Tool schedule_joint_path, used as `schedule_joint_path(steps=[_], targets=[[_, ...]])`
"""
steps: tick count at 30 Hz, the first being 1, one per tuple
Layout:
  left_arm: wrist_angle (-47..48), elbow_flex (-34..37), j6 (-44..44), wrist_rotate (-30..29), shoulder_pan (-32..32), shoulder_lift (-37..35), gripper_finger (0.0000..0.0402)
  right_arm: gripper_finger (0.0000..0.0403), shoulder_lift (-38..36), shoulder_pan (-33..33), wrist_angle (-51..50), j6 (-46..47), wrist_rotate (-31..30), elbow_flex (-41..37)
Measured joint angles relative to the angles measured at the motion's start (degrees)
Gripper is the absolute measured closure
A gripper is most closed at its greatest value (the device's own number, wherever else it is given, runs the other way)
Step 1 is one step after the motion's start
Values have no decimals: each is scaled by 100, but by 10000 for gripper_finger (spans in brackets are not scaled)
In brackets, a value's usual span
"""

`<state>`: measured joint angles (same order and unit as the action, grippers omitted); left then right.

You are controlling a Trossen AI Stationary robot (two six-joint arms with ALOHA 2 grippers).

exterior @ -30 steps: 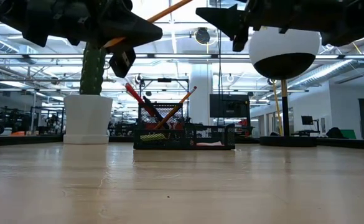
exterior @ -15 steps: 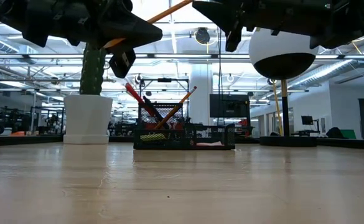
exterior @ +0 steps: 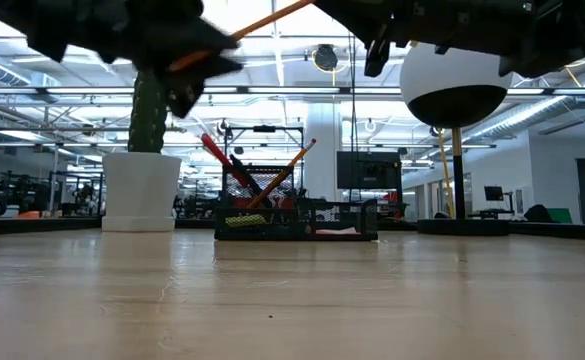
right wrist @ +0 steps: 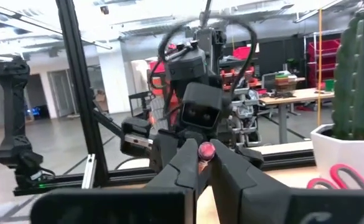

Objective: Pick and place office supplies into organizer
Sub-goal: Put the orange pencil into the top left of the desk organizer

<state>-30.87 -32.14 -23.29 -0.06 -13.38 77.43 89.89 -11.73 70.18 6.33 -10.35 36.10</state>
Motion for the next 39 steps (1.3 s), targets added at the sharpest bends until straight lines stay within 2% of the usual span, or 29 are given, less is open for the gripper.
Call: schedule_joint_path(steps=[8, 13, 16, 21, 26, 34, 39], targets=[[2556, 4, 100, -87, 124, -1381, 238, 388, -73, 9, -51, -211, -175, -9], [3561, 7, 6, -828, 125, -1994, 222, 388, -79, 29, -377, -743, -889, 80], [3474, 31, 266, -1035, 87, -2290, 221, 388, -79, 107, -1123, -1000, -1192, 397], [2795, 389, 1127, -852, 82, -2805, 231, 388, -79, 304, -2876, -1373, -1365, 1301], [2603, 946, 1245, -985, 92, -3484, 242, 388, -79, 549, -4536, -1659, -1696, 2169], [2491, 1612, 1067, -1013, 95, -4334, 249, 388, -212, 651, -5539, -2043, -1678, 2825], [2469, 1804, 1008, -1037, 95, -4539, 249, 388, -469, 751, -6392, -1470, -1694, 2922]])
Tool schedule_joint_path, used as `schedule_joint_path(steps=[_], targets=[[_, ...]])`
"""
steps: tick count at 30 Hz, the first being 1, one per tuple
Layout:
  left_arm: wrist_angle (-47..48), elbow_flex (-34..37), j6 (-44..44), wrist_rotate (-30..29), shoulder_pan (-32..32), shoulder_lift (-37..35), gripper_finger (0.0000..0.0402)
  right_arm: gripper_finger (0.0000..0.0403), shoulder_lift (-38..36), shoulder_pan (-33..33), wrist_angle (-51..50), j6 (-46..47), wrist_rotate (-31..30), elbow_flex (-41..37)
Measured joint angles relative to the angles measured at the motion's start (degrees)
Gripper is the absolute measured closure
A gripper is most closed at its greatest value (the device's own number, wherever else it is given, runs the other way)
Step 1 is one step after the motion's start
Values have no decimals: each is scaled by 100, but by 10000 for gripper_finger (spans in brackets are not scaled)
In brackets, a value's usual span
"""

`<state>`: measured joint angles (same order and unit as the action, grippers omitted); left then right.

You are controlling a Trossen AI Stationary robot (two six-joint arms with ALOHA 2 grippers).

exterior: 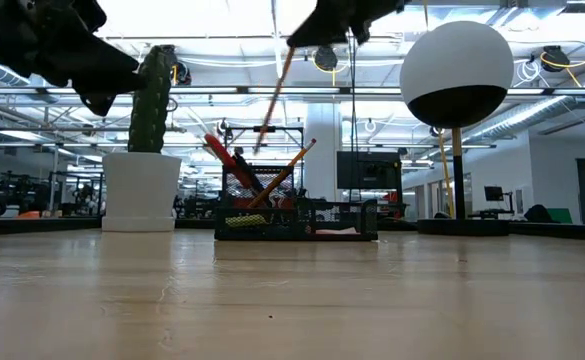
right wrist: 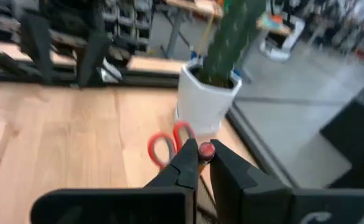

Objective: Pick and place office supplies into organizer
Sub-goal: Put the orange pencil into the top left of the desk organizer

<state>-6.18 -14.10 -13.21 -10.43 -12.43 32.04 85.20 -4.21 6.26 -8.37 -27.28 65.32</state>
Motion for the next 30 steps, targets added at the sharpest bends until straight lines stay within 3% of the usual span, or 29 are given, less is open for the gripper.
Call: schedule_joint_path(steps=[11, 27, 30], targets=[[-85, 19, 175, -16, 0, -25, 248, 388, 270, 591, -579, 611, 801, -2], [-116, 19, 201, -13, -2, -25, 248, 377, 1242, 1191, 17, 763, 1984, 0], [-103, 17, 173, -438, 26, -25, 249, 356, 1389, 1193, 97, 694, 1996, -2]])
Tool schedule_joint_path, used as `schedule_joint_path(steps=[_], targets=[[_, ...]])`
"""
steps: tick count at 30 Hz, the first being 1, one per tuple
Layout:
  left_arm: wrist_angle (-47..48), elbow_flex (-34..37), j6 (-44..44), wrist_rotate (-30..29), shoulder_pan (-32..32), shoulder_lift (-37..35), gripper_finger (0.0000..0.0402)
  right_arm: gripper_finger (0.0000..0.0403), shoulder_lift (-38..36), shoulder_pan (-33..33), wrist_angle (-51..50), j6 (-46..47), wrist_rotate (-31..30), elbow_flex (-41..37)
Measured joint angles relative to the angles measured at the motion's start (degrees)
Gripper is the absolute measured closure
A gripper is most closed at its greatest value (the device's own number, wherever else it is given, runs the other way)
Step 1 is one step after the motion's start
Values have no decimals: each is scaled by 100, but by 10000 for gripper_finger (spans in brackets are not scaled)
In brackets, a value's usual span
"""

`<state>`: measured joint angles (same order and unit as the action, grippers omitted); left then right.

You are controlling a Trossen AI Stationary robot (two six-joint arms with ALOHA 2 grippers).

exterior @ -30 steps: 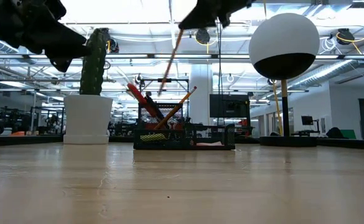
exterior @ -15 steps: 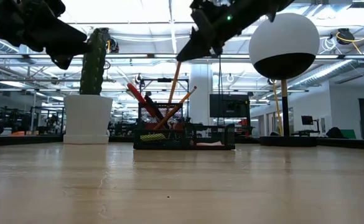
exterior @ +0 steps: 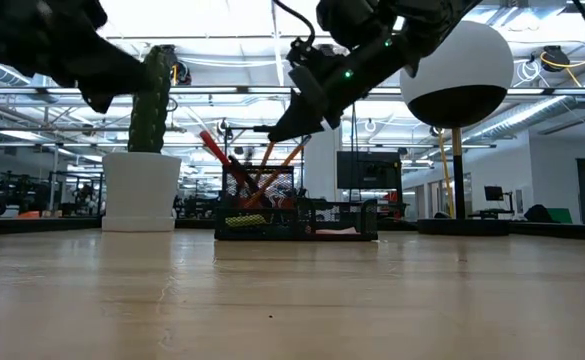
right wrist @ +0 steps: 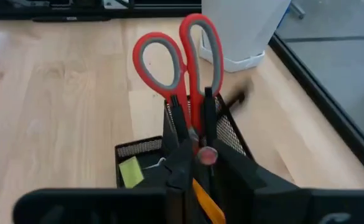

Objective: Pick and place office supplies into organizer
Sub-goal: Put the orange pencil into the top left of the desk organizer, then return to Home Position

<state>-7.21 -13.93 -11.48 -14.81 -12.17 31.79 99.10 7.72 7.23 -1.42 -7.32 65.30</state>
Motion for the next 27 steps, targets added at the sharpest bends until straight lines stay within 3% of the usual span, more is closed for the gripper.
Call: schedule_joint_path(steps=[3, 9, 15, 19, 24, 27], targets=[[288, -9, -339, -387, 17, 0, 246, 336, -21, -21, -94, 229, 12, -6], [315, -7, -4, 57, -45, -33, 243, 315, -140, -246, 129, -63, -69, -378], [355, -7, 270, 169, -160, -310, 242, 308, -876, -420, 1606, -58, 578, -1613], [585, -4, 237, 90, -162, -512, 242, 309, -1557, -347, 2604, 94, 579, -2366], [659, -4, 248, 37, -157, -529, 242, 309, -2076, -244, 2670, -67, 590, -2864], [373, 91, 343, 254, -157, -553, 243, 310, -2321, -232, 3514, -206, 1031, -3385]])
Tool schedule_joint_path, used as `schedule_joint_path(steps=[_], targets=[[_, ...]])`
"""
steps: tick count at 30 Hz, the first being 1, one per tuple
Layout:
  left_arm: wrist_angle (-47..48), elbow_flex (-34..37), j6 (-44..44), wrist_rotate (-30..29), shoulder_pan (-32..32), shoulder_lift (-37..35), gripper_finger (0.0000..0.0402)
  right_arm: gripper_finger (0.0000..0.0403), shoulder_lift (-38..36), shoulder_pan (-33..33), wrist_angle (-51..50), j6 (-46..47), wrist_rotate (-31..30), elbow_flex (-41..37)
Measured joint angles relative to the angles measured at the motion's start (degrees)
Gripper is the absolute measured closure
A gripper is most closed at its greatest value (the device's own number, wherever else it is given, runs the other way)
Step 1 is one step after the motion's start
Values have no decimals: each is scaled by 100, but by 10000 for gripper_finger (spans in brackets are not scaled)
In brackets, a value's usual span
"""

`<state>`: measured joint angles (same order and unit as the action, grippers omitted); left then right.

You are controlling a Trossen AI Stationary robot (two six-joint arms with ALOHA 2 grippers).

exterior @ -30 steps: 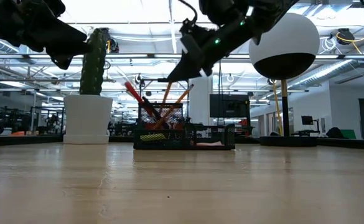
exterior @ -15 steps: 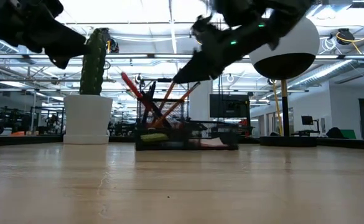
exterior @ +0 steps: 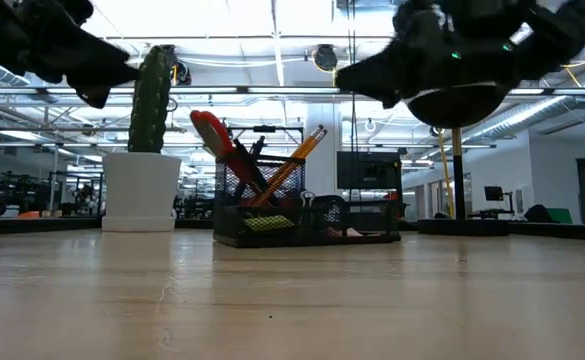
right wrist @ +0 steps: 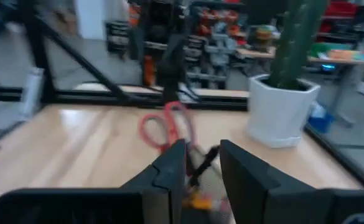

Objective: Pick and place office supplies into organizer
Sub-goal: Return to Home Position

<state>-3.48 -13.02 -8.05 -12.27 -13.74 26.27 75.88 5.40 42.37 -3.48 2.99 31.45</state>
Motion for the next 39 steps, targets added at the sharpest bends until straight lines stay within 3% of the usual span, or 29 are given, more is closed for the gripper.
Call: schedule_joint_path(steps=[4, 15, 24, 39], targets=[[-656, 375, 170, 350, 0, -255, 243, 312, -129, 53, 783, 176, 329, -729], [98, 735, 38, 125, -17, -1337, 243, 311, -1403, -8, 774, 556, 49, -1968], [1283, 707, 149, -172, -16, -2609, 243, 313, -2916, -385, 88, 585, -554, -2619], [1930, 213, 288, -286, -17, -2610, 243, 313, -5238, -401, -1990, 564, -621, -2781]])
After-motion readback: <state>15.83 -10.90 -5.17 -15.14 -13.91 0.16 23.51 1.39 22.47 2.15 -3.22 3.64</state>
